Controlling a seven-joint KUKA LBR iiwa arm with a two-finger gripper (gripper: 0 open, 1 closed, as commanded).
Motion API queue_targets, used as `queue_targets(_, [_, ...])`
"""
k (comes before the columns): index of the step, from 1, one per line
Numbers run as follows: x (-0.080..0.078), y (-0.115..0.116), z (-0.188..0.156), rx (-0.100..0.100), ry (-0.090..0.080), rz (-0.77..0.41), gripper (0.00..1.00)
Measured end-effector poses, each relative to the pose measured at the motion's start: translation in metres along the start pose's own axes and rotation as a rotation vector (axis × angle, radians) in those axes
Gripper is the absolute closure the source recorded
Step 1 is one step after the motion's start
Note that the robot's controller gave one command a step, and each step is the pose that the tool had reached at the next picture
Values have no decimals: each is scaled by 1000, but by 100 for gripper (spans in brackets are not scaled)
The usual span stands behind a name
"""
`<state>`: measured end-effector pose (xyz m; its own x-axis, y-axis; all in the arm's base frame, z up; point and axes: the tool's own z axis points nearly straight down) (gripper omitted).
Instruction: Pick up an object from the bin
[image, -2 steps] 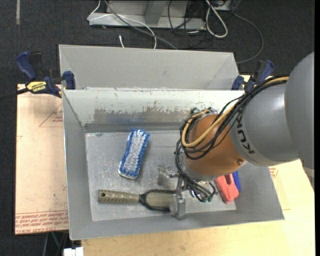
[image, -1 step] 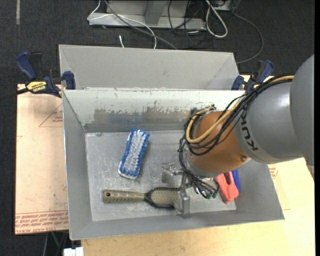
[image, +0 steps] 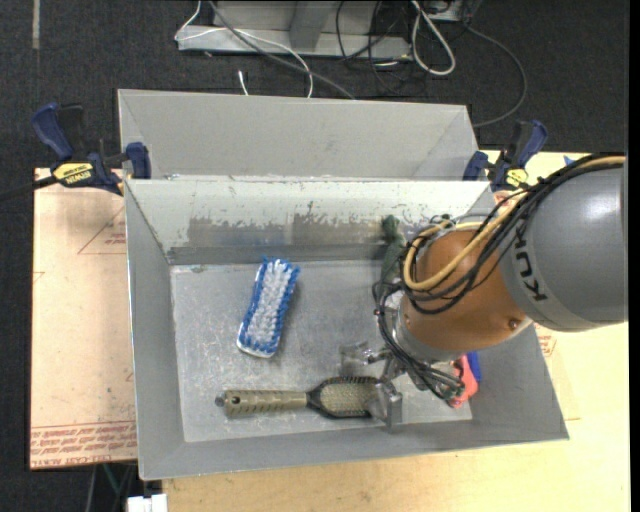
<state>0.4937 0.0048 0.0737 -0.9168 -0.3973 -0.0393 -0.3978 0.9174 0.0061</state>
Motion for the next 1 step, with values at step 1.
queue_targets(1, [0, 0, 0, 0, 0, 0, 100])
